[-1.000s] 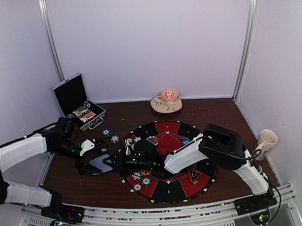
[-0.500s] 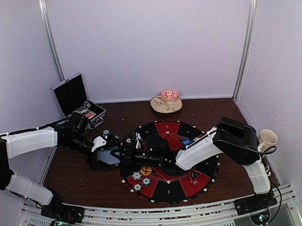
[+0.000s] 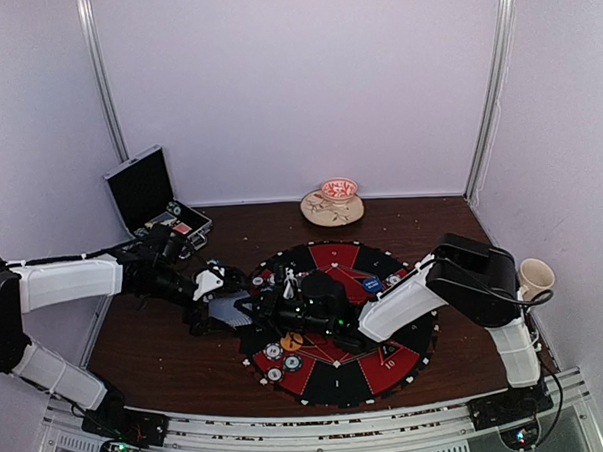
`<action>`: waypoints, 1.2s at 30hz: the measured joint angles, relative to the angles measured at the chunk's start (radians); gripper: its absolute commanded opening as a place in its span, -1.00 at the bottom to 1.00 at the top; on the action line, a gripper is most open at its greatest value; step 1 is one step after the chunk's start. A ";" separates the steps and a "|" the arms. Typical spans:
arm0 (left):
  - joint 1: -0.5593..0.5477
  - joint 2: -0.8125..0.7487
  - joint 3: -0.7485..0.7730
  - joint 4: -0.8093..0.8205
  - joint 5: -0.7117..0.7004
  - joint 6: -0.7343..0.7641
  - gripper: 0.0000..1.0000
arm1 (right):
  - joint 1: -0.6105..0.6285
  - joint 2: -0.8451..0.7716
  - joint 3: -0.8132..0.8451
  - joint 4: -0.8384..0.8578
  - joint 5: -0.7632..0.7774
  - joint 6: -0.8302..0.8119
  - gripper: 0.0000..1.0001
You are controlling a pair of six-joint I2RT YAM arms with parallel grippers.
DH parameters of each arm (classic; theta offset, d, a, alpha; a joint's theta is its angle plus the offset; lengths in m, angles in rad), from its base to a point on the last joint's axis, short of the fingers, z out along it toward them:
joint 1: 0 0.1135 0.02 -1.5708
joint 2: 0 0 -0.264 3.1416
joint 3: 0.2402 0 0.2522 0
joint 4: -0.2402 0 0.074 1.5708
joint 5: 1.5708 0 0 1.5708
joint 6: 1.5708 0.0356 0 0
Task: Distribute texas hold em gaming equipment
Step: Pass from the right arm to the left
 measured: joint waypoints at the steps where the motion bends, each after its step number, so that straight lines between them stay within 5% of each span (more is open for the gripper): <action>1: -0.005 0.005 0.000 0.006 -0.006 -0.001 0.96 | 0.000 0.000 0.000 0.003 0.000 0.002 -1.00; 8: -0.031 0.023 0.000 0.024 -0.047 -0.006 0.94 | 0.000 0.000 0.005 0.009 0.005 0.020 -1.00; 16: -0.043 0.023 -0.001 0.042 -0.076 -0.020 0.59 | 0.000 0.000 0.005 0.008 0.025 0.027 -1.00; 36: -0.061 0.023 -0.001 0.051 -0.080 -0.038 0.17 | -0.012 0.010 0.005 0.010 0.033 0.045 -0.94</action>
